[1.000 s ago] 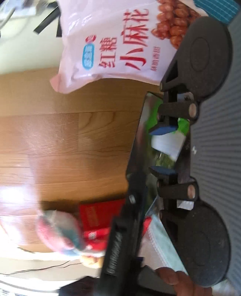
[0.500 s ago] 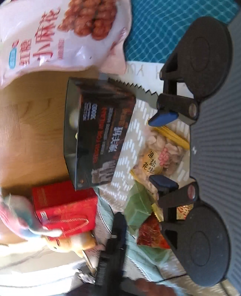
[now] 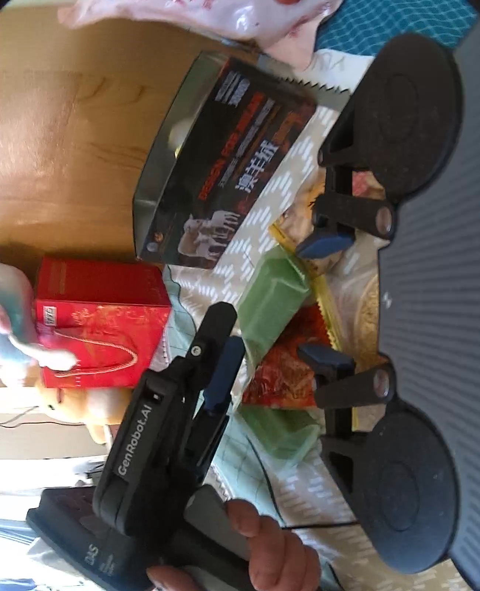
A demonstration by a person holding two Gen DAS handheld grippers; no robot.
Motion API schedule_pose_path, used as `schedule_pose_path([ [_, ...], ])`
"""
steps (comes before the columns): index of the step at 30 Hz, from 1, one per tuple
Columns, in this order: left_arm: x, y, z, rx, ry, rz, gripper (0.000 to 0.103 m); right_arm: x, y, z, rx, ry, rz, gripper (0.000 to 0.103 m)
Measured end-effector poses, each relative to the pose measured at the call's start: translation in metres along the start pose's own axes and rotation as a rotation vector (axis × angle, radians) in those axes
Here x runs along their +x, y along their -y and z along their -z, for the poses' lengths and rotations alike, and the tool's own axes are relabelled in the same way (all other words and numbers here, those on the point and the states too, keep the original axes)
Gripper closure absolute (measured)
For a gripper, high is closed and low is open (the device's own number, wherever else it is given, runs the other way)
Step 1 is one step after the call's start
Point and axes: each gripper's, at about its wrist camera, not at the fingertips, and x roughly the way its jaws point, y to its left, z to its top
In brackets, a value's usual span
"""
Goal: Organize snacks
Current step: 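Grasp the pale green packet with the right tool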
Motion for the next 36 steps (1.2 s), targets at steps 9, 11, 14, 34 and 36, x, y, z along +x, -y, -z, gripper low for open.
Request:
schedule_pose_path([
  [9, -0.001, 0.002, 0.003, 0.015, 0.010, 0.011, 0.065, -0.001, -0.012, -0.001, -0.035, 0.058, 0.052, 0.073],
  [11, -0.012, 0.008, 0.004, 0.019, 0.026, 0.035, 0.064, -0.015, -0.014, -0.001, -0.030, 0.085, 0.050, 0.076],
  [14, -0.030, 0.024, 0.010, 0.054, 0.063, 0.064, 0.065, -0.043, -0.011, -0.001, 0.022, 0.125, 0.008, 0.078],
  [34, -0.078, 0.086, 0.098, 0.279, 0.016, 0.094, 0.063, -0.082, -0.037, 0.049, 0.319, 0.046, -0.286, 0.077],
  [36, -0.089, 0.081, 0.095, 0.263, 0.049, 0.099, 0.061, -0.092, -0.035, 0.055, 0.315, 0.048, -0.270, 0.076],
])
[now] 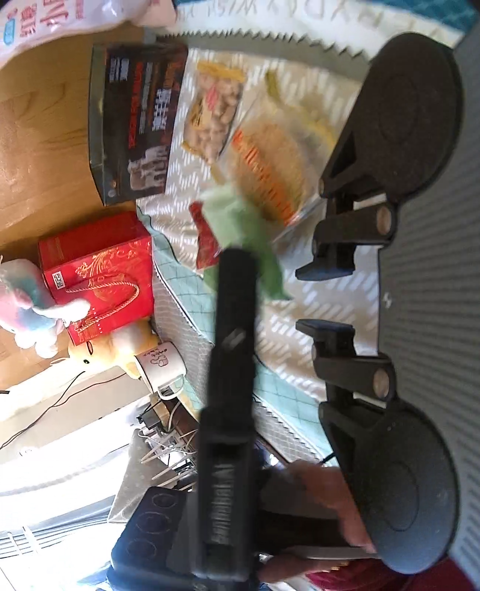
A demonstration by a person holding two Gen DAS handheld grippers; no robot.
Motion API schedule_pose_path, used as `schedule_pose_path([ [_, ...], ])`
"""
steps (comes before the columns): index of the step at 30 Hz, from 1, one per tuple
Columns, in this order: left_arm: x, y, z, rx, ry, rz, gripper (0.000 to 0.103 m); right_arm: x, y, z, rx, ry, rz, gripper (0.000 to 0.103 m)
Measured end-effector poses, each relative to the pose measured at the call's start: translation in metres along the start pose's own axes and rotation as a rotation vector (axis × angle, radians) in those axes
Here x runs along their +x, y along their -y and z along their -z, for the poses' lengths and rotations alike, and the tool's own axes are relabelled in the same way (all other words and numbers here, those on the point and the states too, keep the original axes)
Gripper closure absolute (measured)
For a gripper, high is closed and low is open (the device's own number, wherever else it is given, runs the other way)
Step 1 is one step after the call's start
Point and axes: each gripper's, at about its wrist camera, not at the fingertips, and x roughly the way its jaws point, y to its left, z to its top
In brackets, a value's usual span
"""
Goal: Organize snacks
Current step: 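Grasp the pale green packet with the right tool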
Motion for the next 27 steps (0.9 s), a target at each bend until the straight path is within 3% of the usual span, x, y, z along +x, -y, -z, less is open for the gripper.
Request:
schedule_pose_path([
  [4, -0.023, -0.025, -0.009, -0.097, 0.061, -0.019, 0.061, -0.027, 0.006, 0.007, -0.016, 0.045, 0.051, 0.074],
  [8, -0.026, -0.047, -0.006, -0.187, 0.039, -0.054, 0.061, -0.037, 0.005, 0.003, -0.055, 0.119, 0.097, 0.060],
  [13, -0.018, -0.063, 0.006, -0.294, 0.002, -0.026, 0.049, -0.029, 0.012, -0.017, -0.059, 0.169, 0.091, 0.058],
  [17, -0.007, -0.077, 0.012, -0.402, -0.021, 0.032, 0.046, -0.003, 0.017, -0.029, -0.069, 0.160, 0.117, 0.058],
  [19, 0.001, -0.080, 0.015, -0.429, -0.025, 0.052, 0.054, 0.010, 0.020, -0.027, -0.095, 0.122, 0.149, 0.058],
  [20, 0.006, -0.080, 0.016, -0.431, -0.032, 0.065, 0.060, 0.017, 0.023, -0.024, -0.085, 0.089, 0.139, 0.066],
  [22, 0.012, -0.079, 0.019, -0.424, -0.045, 0.032, 0.070, 0.017, 0.024, -0.017, -0.069, 0.083, 0.090, 0.076],
  [24, 0.015, -0.081, 0.021, -0.416, -0.060, 0.029, 0.079, 0.014, 0.016, -0.011, -0.126, 0.092, 0.119, 0.077],
  [27, 0.015, -0.084, 0.020, -0.424, -0.072, 0.059, 0.080, 0.008, 0.002, -0.007, -0.189, 0.116, 0.154, 0.078],
])
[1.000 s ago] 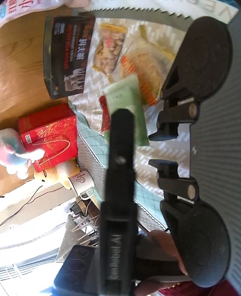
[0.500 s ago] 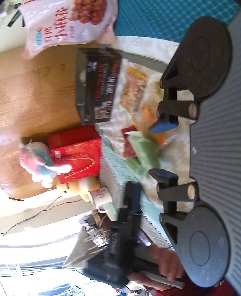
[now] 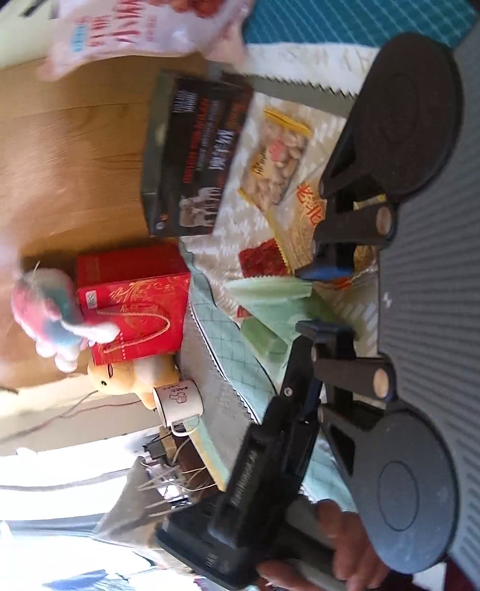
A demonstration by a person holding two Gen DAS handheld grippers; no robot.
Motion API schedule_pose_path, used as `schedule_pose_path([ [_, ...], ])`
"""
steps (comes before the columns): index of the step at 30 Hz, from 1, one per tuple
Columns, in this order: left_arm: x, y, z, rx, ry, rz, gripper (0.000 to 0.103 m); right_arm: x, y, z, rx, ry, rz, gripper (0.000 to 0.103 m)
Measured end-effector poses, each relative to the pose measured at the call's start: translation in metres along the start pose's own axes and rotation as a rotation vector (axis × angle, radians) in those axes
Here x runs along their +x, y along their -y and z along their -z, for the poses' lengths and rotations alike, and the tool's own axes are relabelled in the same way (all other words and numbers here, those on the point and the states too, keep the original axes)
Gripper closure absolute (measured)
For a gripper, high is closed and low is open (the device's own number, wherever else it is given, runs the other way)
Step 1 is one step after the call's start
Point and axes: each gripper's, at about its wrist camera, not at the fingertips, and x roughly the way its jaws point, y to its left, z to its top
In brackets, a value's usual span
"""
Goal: Organize snacks
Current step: 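Drop the pale green packet into the black box with the right tool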
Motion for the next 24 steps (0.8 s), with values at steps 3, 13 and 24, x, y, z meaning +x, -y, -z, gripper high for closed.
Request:
schedule_pose_path([
  [3, -0.003, 0.013, -0.004, 0.051, 0.015, 0.000, 0.080, -0.007, -0.002, -0.007, -0.019, 0.036, 0.015, 0.077],
  [13, 0.023, 0.054, -0.065, 0.153, 0.059, 0.003, 0.080, 0.000, 0.037, -0.046, 0.074, 0.132, 0.060, 0.078],
  [24, 0.112, 0.104, -0.150, 0.272, 0.127, -0.016, 0.079, 0.034, 0.121, -0.098, 0.125, 0.248, 0.195, 0.078],
])
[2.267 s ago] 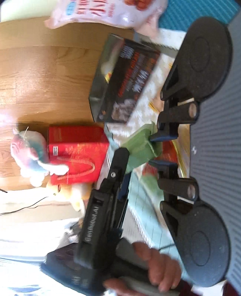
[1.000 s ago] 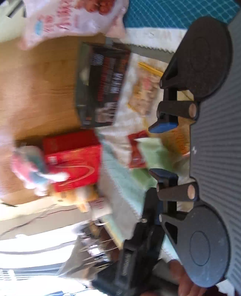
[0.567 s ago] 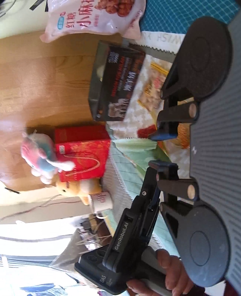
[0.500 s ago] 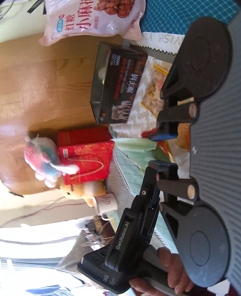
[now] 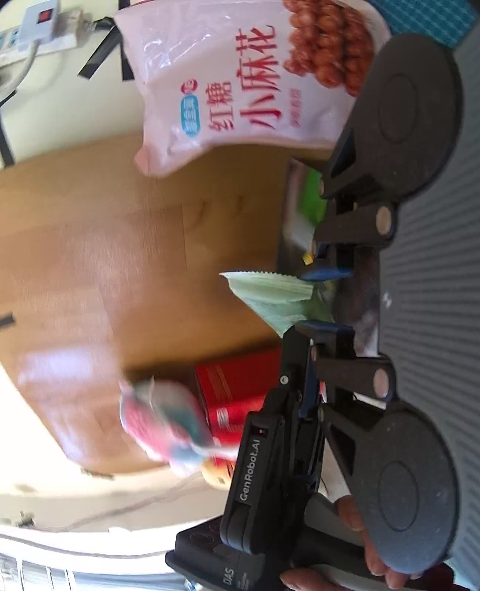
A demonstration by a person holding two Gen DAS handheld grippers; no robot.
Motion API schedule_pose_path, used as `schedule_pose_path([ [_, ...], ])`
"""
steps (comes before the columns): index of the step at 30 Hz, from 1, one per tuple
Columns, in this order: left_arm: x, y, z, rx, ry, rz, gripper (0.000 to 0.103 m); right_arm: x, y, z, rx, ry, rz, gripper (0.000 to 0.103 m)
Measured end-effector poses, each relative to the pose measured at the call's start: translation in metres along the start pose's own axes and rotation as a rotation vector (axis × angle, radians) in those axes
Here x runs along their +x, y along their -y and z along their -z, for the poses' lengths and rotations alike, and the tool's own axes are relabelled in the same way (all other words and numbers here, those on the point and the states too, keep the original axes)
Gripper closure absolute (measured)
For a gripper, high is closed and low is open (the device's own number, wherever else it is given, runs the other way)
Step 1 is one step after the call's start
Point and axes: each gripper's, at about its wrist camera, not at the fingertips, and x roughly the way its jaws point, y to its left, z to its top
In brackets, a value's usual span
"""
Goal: Organize snacks
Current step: 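Drop the pale green packet into the black box with the right tool, then move the left tool to the round cake packet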
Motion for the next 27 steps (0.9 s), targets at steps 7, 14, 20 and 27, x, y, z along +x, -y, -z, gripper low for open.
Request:
schedule_pose_path([
  [7, 0.045, -0.012, -0.002, 0.003, -0.034, -0.057, 0.073, 0.034, 0.026, 0.011, 0.033, -0.060, 0.116, 0.065],
  [14, 0.005, -0.013, 0.012, 0.018, -0.006, -0.007, 0.066, -0.005, 0.030, 0.025, 0.124, -0.025, 0.131, 0.054],
  [20, -0.042, -0.021, 0.055, 0.010, -0.031, 0.018, 0.061, -0.047, 0.016, 0.070, 0.190, -0.182, -0.005, 0.051],
  [27, -0.057, -0.030, 0.115, -0.007, -0.143, -0.010, 0.058, -0.099, -0.024, 0.113, 0.179, -0.276, -0.114, 0.039],
])
